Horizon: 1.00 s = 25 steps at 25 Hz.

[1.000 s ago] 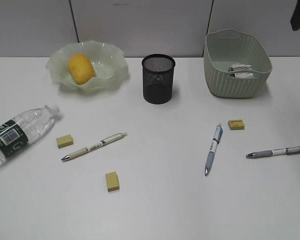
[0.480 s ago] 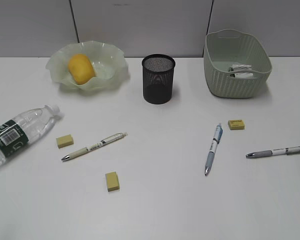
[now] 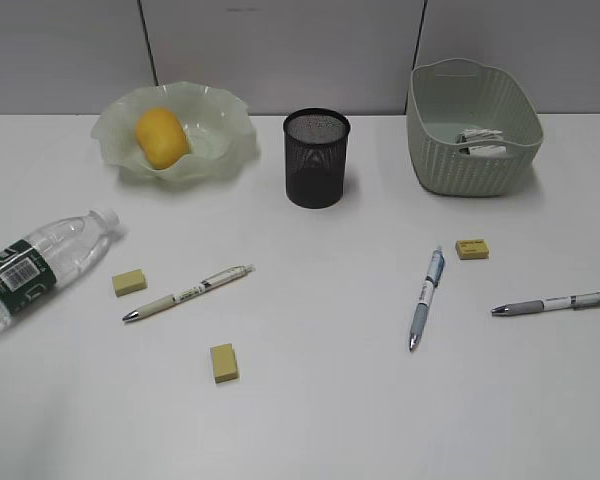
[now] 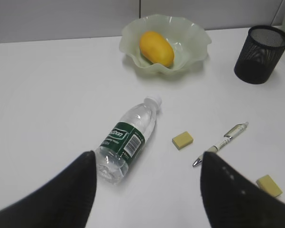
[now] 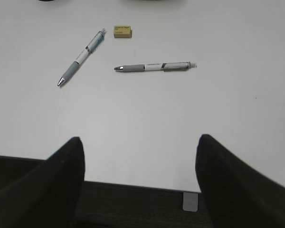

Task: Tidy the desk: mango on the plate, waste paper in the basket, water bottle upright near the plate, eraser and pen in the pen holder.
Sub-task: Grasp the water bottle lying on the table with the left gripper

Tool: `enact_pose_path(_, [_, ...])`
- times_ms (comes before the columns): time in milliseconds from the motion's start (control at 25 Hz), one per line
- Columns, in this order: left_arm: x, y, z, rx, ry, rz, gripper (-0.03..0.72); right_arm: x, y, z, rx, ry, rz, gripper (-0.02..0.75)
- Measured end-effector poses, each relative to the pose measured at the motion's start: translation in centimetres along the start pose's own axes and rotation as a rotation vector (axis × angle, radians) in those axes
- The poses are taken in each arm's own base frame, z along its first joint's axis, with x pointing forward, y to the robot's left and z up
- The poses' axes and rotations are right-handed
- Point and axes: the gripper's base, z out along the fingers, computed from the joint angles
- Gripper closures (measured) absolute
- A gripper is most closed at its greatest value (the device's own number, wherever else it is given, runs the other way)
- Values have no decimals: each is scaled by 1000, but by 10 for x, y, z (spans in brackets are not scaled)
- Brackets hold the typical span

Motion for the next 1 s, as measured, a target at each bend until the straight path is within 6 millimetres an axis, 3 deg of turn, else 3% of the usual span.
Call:
enact_pose_path(160, [-14,0,27,-4,73,-2,169,28,-2,-6,-1,-24,2,165])
enact_pose_path(280, [-25,0,48,-7,143,-3,169,38,-3,-9,1,-42,2,165])
enact_pose_path(400, [-34,0,76,-11,234,-6,169,39,-4,-11,5,-54,-1,165])
enact_pose_path(1000, [-71,-1,168,20,587,129,169,36,-4,-3,8,-117,-16,166])
